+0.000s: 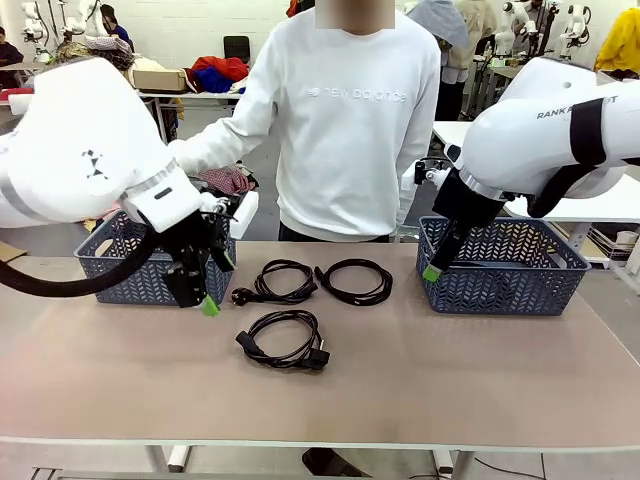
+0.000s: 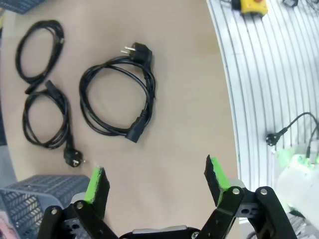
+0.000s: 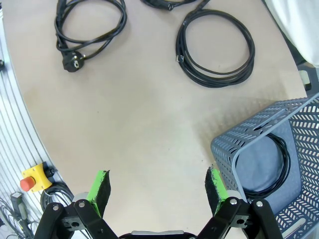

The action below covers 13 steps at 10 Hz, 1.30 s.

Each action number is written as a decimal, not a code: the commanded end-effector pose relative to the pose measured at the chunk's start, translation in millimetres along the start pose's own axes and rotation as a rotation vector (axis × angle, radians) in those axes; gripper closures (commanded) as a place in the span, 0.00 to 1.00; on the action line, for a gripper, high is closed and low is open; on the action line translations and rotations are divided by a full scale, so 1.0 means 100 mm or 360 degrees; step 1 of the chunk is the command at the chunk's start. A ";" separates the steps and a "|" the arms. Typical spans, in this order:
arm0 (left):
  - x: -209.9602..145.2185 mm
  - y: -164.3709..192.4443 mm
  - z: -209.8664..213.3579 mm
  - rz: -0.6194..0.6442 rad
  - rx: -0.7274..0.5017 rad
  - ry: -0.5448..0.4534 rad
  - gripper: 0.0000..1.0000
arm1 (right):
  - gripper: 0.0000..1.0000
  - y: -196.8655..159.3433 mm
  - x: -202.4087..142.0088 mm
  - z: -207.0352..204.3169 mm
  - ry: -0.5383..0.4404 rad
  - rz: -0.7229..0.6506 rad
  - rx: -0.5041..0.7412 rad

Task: Organize the cables according to human instructions.
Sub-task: Pick up a bundle of cables and place it in the basket indicated by the human.

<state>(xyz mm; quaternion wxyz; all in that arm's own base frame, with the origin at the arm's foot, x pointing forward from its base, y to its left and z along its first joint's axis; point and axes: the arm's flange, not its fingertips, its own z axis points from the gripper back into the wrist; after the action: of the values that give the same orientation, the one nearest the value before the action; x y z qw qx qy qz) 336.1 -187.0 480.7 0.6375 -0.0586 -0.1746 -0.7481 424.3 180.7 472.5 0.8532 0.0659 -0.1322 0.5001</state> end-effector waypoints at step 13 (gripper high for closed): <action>0.40 0.17 -0.57 0.0031 -0.0154 0.0190 0.00 | 0.00 -0.01 0.03 0.02 -0.0002 -0.0002 -0.0009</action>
<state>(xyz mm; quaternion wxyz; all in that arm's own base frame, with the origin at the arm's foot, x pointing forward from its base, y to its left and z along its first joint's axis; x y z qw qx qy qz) 346.1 -235.1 442.1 0.6406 -0.0533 -0.1232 -0.7561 424.4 180.6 472.5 0.8533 0.0661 -0.1323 0.5001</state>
